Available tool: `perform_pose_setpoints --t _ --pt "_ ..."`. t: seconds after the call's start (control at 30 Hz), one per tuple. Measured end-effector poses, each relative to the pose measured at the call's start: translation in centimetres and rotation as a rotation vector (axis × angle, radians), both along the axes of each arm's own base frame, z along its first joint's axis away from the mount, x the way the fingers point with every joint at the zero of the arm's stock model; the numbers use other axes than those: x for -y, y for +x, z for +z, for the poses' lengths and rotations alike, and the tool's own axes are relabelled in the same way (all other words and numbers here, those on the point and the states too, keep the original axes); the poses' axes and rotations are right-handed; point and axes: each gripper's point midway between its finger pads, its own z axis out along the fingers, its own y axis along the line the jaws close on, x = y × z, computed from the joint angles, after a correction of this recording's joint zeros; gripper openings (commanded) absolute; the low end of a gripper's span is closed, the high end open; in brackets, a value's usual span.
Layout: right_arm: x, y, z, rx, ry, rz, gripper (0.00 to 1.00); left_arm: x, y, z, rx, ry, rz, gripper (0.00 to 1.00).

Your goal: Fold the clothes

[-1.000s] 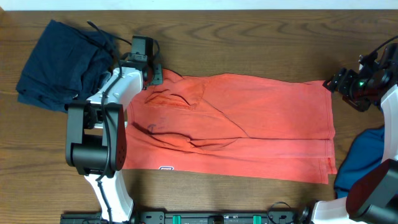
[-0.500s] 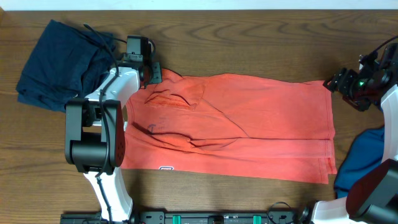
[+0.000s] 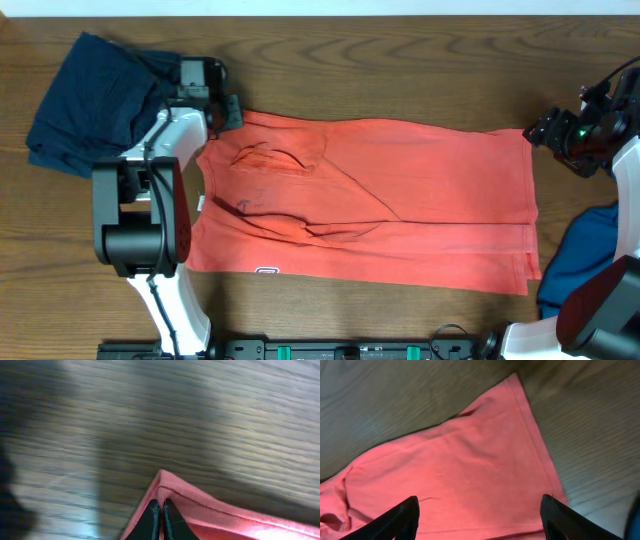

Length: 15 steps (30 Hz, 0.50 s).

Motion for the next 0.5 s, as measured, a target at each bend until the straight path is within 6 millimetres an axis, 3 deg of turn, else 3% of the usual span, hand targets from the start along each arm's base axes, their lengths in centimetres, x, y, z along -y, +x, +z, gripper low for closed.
perform_pose_setpoints --t 0.03,0.1,0.17,0.23,0.4,0.5 --pt "0.0 0.0 0.0 0.000 -0.003 -0.001 0.76 -0.3 0.1 0.1 0.003 -0.001 0.005 0.12" --pt "0.1 0.1 0.0 0.001 -0.007 -0.002 0.76 -0.7 0.3 0.3 0.010 0.001 0.008 0.45" --pt "0.2 0.1 0.0 0.004 -0.009 -0.003 0.76 -0.9 0.4 0.4 0.015 -0.004 0.016 0.56" --pt "0.2 0.1 0.0 0.004 -0.011 -0.003 0.76 -0.8 0.3 0.4 0.010 -0.004 0.015 0.60" --pt "0.2 0.1 0.0 0.002 -0.011 -0.004 0.76 -0.6 -1.2 -0.1 -0.057 -0.015 0.010 0.61" --pt "0.2 0.1 0.0 0.001 -0.012 -0.004 0.76 -0.4 -3.5 0.4 -0.139 -0.022 0.010 0.53"
